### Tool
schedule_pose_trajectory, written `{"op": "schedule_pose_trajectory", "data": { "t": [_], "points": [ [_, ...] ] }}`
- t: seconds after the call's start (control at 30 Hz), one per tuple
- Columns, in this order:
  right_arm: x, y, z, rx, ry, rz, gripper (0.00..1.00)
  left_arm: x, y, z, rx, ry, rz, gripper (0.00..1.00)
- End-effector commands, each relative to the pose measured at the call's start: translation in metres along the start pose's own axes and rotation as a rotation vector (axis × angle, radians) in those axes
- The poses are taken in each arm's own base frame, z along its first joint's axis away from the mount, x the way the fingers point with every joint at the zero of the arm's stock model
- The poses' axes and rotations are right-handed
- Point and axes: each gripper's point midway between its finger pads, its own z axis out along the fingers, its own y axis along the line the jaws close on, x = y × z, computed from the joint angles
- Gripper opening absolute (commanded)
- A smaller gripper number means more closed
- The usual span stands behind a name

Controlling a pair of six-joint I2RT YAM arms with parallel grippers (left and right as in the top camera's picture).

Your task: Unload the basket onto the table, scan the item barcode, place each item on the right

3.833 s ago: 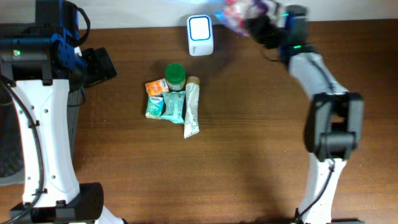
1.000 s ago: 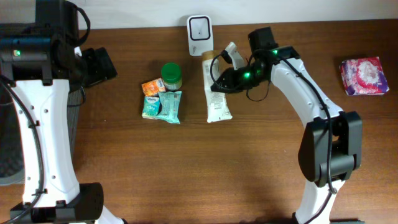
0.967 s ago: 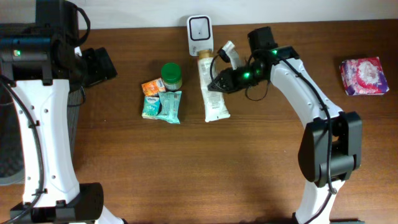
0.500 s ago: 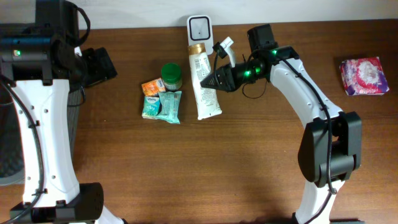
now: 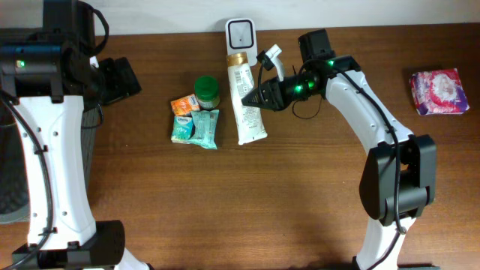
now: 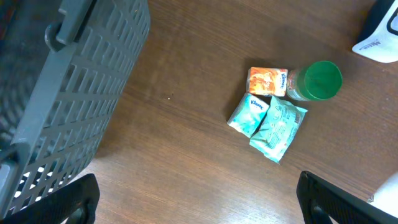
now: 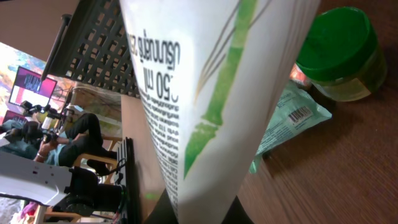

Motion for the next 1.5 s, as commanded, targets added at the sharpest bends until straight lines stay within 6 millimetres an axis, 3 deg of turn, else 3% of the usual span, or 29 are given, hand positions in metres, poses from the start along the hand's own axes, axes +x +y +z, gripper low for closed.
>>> {"op": "schedule_pose_trajectory", "data": {
  "t": [0.0, 0.43, 0.53, 0.87, 0.97, 1.0, 1.03, 1.07, 1.1, 1.13, 1.23, 1.27, 1.37, 1.47],
  "points": [
    [-0.01, 0.023, -0.009, -0.05, -0.033, -0.054, 0.04, 0.0, 0.002, -0.006, 0.003, -0.017, -0.01, 0.99],
    [-0.01, 0.022, -0.009, -0.047, -0.031, -0.051, 0.04, 0.0, 0.002, -0.006, 0.003, -0.017, -0.01, 0.99],
    [-0.007, 0.003, -0.009, 0.067, -0.011, 0.036, 0.04, 0.0, 0.002, -0.006, 0.003, -0.017, -0.01, 0.99],
    [-0.006, 0.002, -0.009, 0.072, -0.009, 0.036, 0.04, 0.0, 0.002, -0.006, 0.003, -0.017, -0.01, 0.99],
    [-0.005, -0.004, -0.009, 0.105, -0.005, 0.064, 0.04, 0.0, 0.002, -0.007, 0.003, -0.017, -0.01, 0.99],
    [-0.003, -0.015, -0.011, 0.173, 0.001, 0.12, 0.04, 0.0, 0.002, -0.006, 0.003, -0.017, -0.01, 0.99],
    [0.002, -0.034, -0.015, 0.294, 0.008, 0.208, 0.04, 0.0, 0.002, -0.007, 0.003, -0.017, -0.01, 0.99],
    [0.02, -0.074, -0.031, 0.578, 0.02, 0.384, 0.04, 0.0, 0.002, -0.006, 0.003, -0.017, -0.01, 0.99],
    [0.041, -0.097, -0.051, 0.814, 0.051, 0.48, 0.04, 0.0, 0.002, -0.006, 0.003, -0.017, -0.01, 0.99],
    [0.062, -0.11, -0.073, 1.034, 0.086, 0.552, 0.04, 0.0, 0.002, -0.006, 0.003, -0.017, -0.01, 0.99],
    [0.096, -0.114, -0.12, 1.495, 0.17, 0.581, 0.04, 0.0, 0.002, -0.006, 0.003, -0.017, -0.01, 0.99],
    [0.102, -0.113, -0.123, 1.54, 0.204, 0.571, 0.04, 0.0, 0.002, -0.006, 0.003, -0.017, -0.01, 0.99],
    [0.146, -0.132, -0.11, 1.615, 0.444, 0.576, 0.07, 0.0, 0.002, -0.007, 0.003, -0.017, -0.01, 0.99],
    [0.155, -0.132, -0.088, 1.567, 0.483, 0.579, 0.14, 0.0, 0.002, -0.006, 0.003, -0.017, -0.01, 0.99]
  ]
}}
